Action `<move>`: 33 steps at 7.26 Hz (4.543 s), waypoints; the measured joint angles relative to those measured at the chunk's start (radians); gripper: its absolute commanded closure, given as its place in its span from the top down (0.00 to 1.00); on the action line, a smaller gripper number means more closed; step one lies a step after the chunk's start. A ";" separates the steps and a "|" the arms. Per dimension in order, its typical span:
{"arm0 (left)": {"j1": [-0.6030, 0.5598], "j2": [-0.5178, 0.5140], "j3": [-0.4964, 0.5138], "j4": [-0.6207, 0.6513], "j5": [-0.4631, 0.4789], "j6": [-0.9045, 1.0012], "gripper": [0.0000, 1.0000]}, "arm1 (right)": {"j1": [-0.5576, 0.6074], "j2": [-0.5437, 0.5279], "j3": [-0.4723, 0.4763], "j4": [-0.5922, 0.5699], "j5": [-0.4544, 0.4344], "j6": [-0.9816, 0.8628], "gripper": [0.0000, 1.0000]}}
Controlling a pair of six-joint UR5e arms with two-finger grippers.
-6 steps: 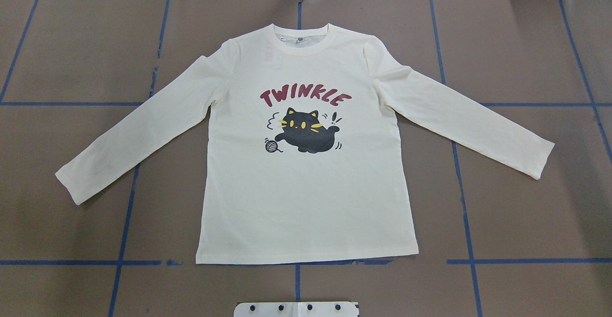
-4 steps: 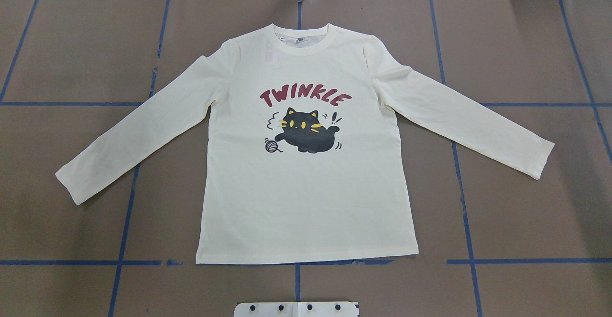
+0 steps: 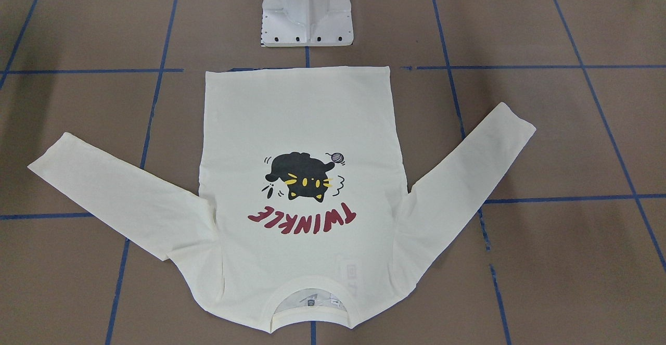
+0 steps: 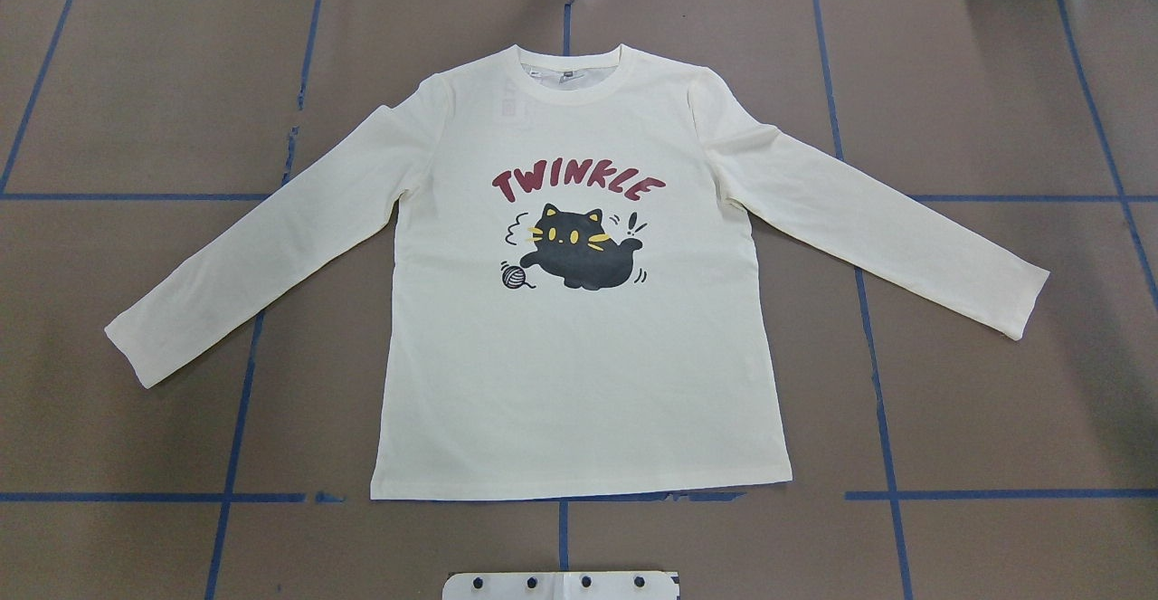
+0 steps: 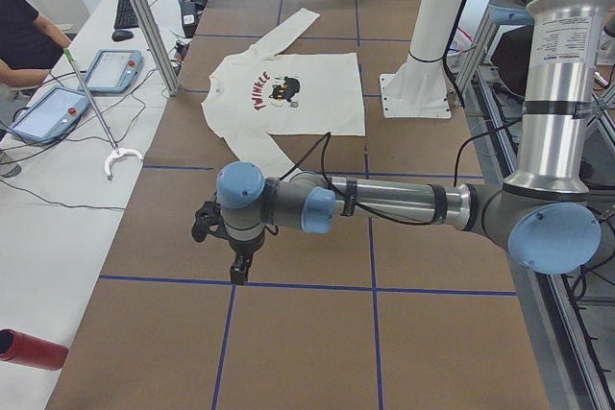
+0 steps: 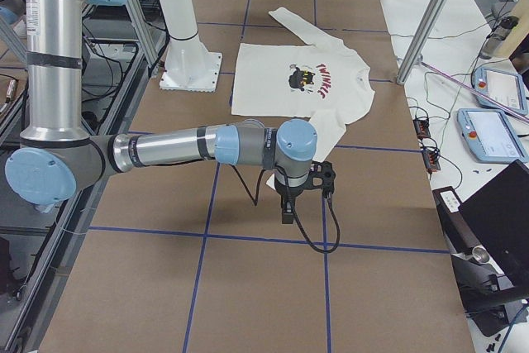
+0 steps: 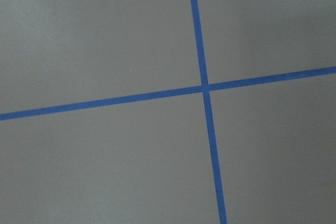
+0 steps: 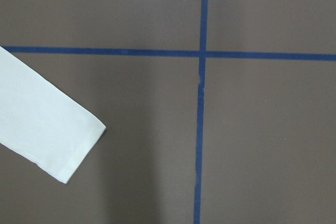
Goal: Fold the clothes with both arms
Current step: 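Move the right gripper toward the cuff of the sleeve nearest it, then grasp the sleeve cuff with the right gripper and lift it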
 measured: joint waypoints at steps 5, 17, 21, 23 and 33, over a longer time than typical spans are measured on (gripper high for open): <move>0.036 -0.024 -0.022 -0.127 -0.060 -0.059 1.00 | -0.329 -0.147 -0.010 0.654 -0.064 0.620 1.00; 0.049 -0.021 -0.016 -0.151 -0.060 -0.049 1.00 | -0.601 -0.035 -0.243 0.798 -0.215 0.773 1.00; 0.049 -0.020 -0.013 -0.161 -0.061 -0.046 1.00 | -0.603 -0.032 -0.255 0.798 -0.218 0.773 0.42; 0.049 -0.018 -0.011 -0.168 -0.061 -0.046 1.00 | -0.603 -0.028 -0.252 0.797 -0.212 0.774 0.07; 0.049 -0.017 -0.009 -0.170 -0.061 -0.055 1.00 | -0.596 0.194 -0.173 0.794 -0.191 0.992 0.00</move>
